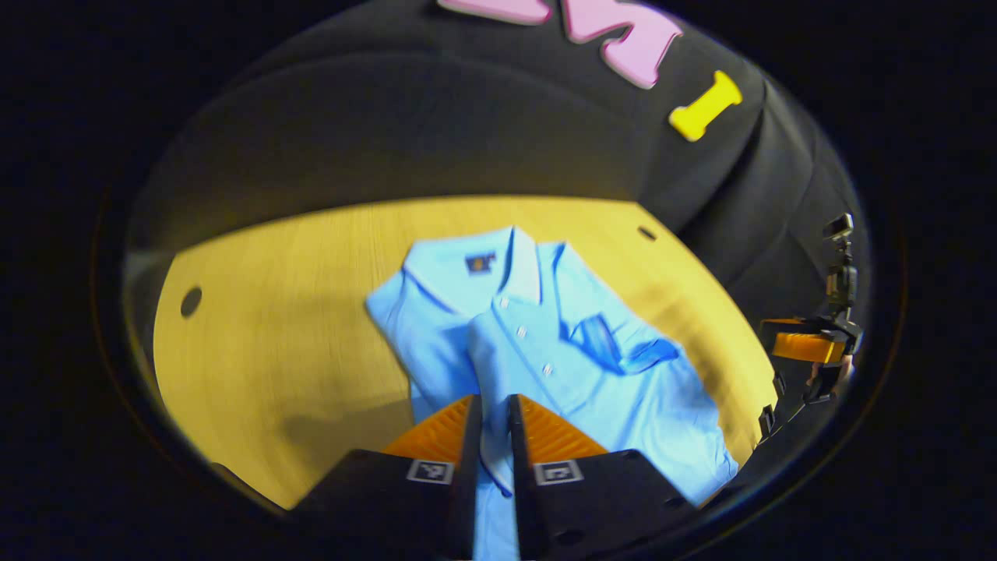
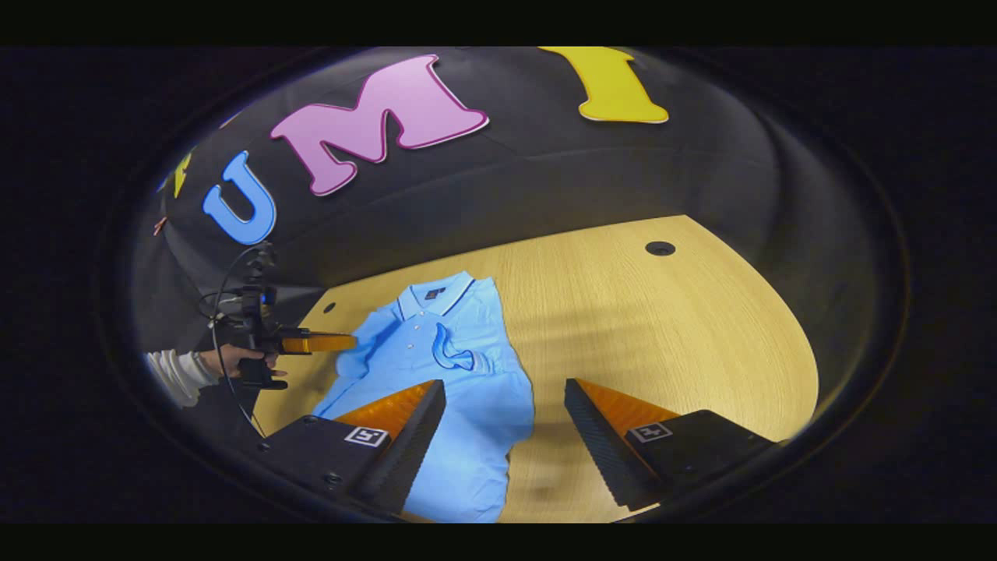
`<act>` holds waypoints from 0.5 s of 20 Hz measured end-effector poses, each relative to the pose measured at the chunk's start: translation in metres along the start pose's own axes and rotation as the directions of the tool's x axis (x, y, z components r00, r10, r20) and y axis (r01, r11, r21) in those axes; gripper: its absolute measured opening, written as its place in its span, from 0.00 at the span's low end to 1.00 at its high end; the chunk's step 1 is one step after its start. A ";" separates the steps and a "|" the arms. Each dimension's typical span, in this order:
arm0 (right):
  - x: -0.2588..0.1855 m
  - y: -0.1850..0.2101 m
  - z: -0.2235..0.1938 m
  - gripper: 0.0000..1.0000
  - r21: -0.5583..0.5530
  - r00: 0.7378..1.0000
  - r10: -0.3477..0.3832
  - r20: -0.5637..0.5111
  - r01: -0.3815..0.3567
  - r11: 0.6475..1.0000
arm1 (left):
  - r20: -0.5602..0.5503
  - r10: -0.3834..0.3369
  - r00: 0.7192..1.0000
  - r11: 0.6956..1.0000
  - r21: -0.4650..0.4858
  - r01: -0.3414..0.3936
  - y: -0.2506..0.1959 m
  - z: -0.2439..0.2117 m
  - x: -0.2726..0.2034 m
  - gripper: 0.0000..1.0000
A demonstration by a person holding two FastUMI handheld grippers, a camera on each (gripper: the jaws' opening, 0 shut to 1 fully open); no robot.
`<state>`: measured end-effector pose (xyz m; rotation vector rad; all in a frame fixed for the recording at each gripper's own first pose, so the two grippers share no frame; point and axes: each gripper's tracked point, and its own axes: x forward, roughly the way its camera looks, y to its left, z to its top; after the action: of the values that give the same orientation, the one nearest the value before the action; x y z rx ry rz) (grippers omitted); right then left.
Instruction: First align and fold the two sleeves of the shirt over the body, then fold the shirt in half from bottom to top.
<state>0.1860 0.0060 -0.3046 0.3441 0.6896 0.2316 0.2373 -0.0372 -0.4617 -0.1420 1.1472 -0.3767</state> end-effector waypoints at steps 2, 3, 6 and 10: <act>0.001 0.007 -0.012 0.96 0.004 0.999 0.017 -0.029 -0.017 1.000 | -0.002 0.035 0.999 0.996 -0.078 -0.035 0.009 -0.010 0.000 0.67; 0.000 0.010 -0.016 0.96 0.003 0.999 0.025 -0.039 -0.025 1.000 | 0.031 0.046 0.998 0.994 -0.103 -0.043 0.012 -0.004 -0.008 0.90; -0.013 0.014 -0.037 0.96 -0.001 0.995 0.048 -0.090 -0.048 0.999 | 0.062 0.045 0.997 0.990 -0.137 -0.036 0.012 -0.014 -0.055 0.95; -0.043 0.005 -0.088 0.96 0.043 0.980 0.064 -0.189 -0.057 0.997 | 0.031 -0.017 0.999 0.983 -0.181 0.022 -0.005 -0.097 -0.128 0.95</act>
<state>0.0952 0.0172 -0.3409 0.3820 0.8737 0.3124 0.1021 0.0122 -0.3900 -0.3177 1.1514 -0.2863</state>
